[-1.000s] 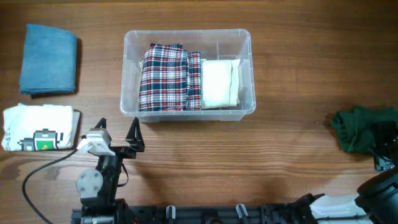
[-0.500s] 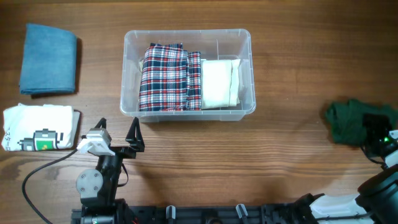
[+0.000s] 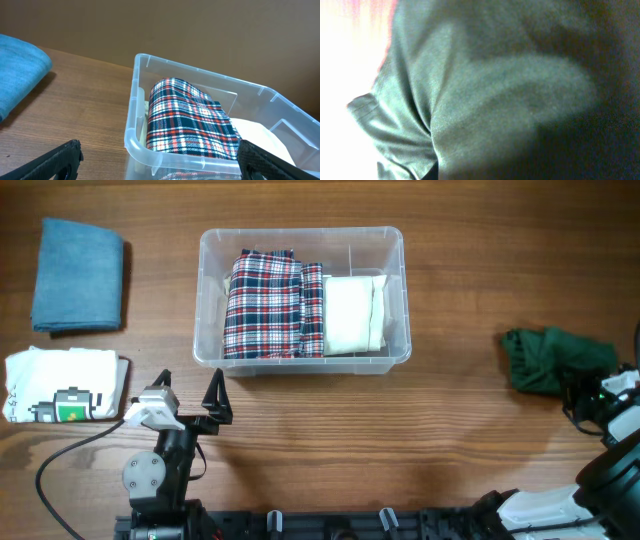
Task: Pack container
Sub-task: 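Lift the green shirt with the right gripper and carry it over the bin, then lower the green shirt into the bin's left side and release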
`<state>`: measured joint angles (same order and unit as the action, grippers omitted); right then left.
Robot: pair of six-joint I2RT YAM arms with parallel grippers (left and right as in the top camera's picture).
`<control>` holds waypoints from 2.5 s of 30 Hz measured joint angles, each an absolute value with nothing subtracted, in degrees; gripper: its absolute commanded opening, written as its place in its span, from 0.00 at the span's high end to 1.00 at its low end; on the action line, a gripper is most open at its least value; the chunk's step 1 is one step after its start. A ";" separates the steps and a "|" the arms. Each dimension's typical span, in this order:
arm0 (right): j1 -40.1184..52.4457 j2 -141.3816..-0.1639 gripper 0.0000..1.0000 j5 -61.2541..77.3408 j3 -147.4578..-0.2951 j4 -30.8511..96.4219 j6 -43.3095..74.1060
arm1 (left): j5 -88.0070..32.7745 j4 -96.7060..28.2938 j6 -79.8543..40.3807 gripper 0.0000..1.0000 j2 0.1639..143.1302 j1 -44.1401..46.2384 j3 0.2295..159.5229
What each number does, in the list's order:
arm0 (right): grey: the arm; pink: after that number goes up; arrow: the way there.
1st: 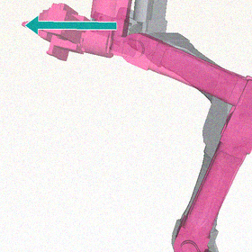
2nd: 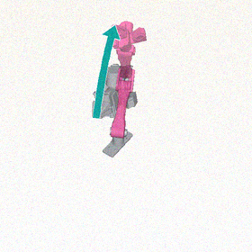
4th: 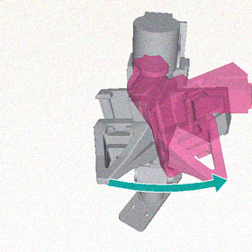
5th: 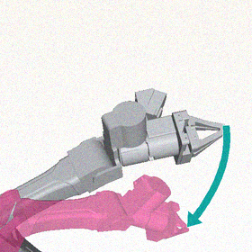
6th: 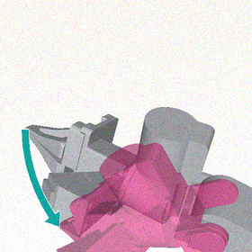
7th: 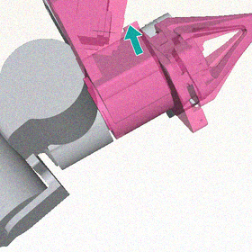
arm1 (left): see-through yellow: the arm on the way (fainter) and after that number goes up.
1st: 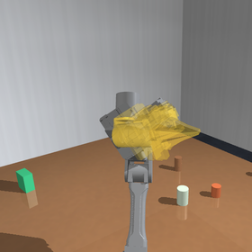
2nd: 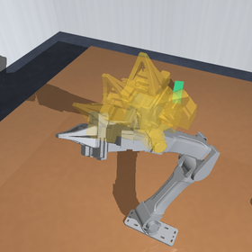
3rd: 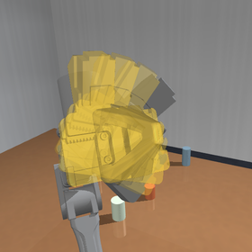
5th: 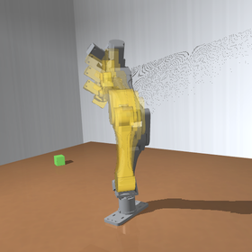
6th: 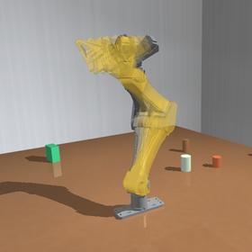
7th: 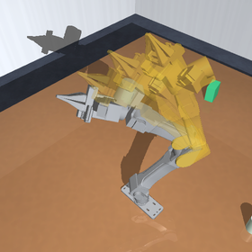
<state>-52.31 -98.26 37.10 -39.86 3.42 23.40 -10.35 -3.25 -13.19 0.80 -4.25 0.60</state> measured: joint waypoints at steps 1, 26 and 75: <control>-51.35 -97.54 0.92 37.15 -40.29 4.36 23.05 | -10.35 -3.27 -13.19 0.00 0.80 -4.25 0.60; -0.21 -69.89 0.96 57.95 -55.77 -11.33 21.74 | -10.35 -3.27 -13.19 0.00 0.80 -4.25 0.60; 33.39 -110.72 0.96 45.87 -78.59 -13.56 13.52 | -10.35 -3.27 -13.19 0.00 0.80 -4.25 0.60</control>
